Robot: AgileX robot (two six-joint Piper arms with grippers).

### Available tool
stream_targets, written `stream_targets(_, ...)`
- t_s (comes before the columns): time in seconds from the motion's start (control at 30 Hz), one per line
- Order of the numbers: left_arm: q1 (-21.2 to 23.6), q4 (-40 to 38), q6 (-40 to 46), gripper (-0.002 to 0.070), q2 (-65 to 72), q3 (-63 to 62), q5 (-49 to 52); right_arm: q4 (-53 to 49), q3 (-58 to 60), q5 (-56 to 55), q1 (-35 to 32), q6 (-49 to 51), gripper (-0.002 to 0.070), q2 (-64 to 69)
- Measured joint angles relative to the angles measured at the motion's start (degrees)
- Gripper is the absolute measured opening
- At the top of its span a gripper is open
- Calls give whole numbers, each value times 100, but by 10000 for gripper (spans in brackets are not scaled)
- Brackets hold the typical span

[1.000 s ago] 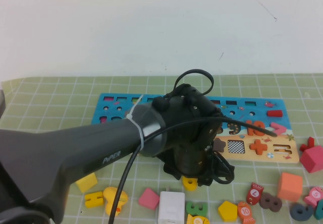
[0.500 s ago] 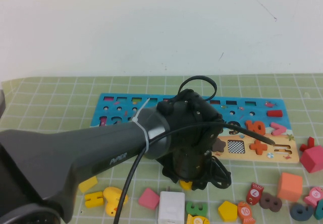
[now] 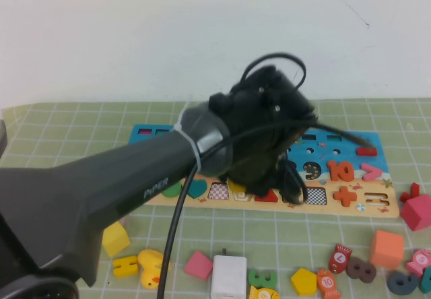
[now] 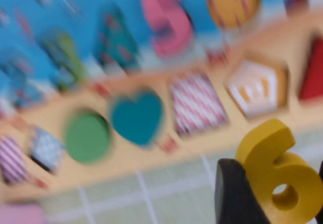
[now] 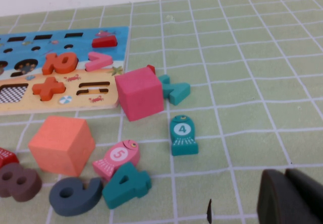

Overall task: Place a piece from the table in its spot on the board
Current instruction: Place the "number 6" into the hole of the number 6

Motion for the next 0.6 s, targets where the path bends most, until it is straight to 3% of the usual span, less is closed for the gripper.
stream_targets(0.2,66,431,-261,281,-1,-280,-496,0,0,0,0,0,-3,0)
stream_targets(0.6,788,-525,-260,281,426,-291,-1553,0,0,0,0,0,-3,0)
